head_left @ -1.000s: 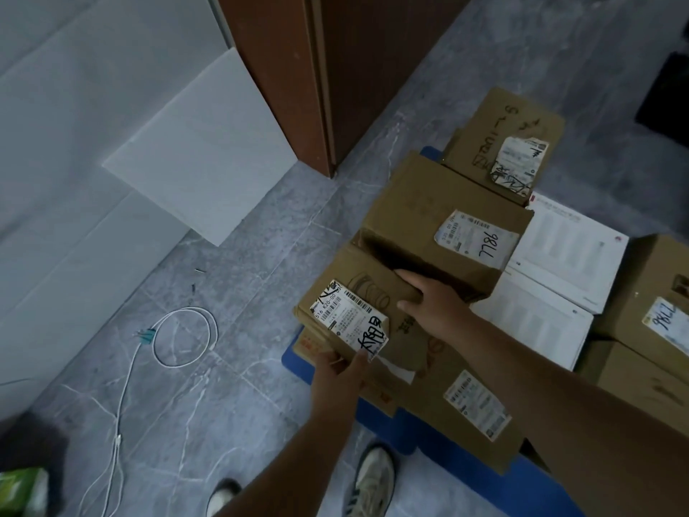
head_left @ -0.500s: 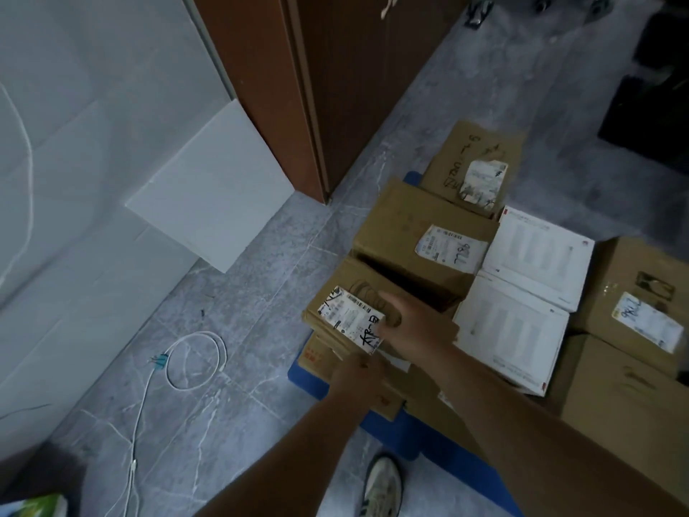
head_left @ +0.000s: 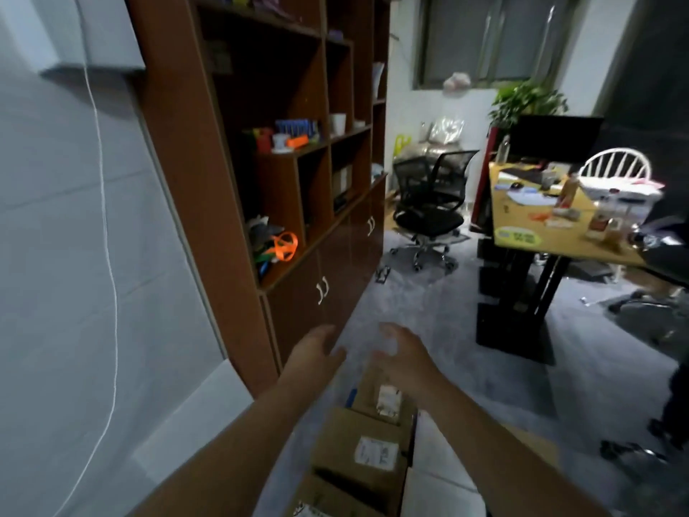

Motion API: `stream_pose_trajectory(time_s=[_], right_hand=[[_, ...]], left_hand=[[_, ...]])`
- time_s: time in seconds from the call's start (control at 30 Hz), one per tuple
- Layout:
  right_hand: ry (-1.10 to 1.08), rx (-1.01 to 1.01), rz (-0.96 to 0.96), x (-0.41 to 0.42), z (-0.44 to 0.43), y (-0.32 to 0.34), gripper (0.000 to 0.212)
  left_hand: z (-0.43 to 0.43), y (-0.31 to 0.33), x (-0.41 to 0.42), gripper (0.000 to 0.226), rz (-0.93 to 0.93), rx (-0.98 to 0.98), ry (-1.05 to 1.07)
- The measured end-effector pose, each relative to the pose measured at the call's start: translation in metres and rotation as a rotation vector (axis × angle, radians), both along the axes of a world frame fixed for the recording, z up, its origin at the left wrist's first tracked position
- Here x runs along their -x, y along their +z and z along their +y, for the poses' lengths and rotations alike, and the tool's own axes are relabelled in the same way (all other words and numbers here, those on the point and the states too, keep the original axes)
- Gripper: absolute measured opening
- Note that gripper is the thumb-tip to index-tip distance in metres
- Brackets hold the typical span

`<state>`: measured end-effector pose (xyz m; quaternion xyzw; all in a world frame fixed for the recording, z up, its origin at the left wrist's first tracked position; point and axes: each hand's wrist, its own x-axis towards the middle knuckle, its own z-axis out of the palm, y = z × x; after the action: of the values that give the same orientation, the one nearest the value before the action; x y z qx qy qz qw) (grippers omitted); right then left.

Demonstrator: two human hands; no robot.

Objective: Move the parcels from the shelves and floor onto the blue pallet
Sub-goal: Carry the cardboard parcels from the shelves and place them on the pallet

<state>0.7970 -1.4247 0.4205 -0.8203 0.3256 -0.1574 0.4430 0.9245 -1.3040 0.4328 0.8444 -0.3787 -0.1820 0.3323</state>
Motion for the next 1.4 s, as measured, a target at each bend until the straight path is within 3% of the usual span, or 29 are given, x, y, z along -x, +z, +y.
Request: stream_pose_trajectory(time_s=[0.1, 0.23, 0.43, 0.7, 0.97, 1.17, 1.4], right_hand=[[-0.064, 0.223, -0.051, 0.008, -0.024, 0.087, 0.055], [-0.137, 0.361, -0.045, 0.032, -0.026, 0.170, 0.059], [-0.286, 0.474, 0.012, 0.073, 0.000, 0.234, 0.062], [-0.565, 0.457, 0.090, 0.136, 0.064, 0.236, 0.068], [-0.952, 0.397, 0.244, 0.243, 0.179, 0.225, 0.069], [-1.243, 0.391, 0.355, 0.334, 0.289, 0.237, 0.069], [-1.544, 0.416, 0.313, 0.410, 0.447, 0.237, 0.068]], left_hand=[[-0.010, 0.080, 0.001, 0.056, -0.107, 0.130, -0.024], [-0.024, 0.156, 0.012, 0.060, -0.217, 0.231, -0.153], [-0.033, 0.214, 0.025, 0.065, -0.374, 0.312, -0.405], [-0.033, 0.227, 0.060, 0.066, -0.428, 0.366, -0.728], [-0.005, 0.219, 0.165, 0.069, -0.391, 0.418, -1.104], [0.051, 0.211, 0.259, 0.070, -0.361, 0.440, -1.351], [0.158, 0.226, 0.377, 0.068, -0.295, 0.546, -1.630]])
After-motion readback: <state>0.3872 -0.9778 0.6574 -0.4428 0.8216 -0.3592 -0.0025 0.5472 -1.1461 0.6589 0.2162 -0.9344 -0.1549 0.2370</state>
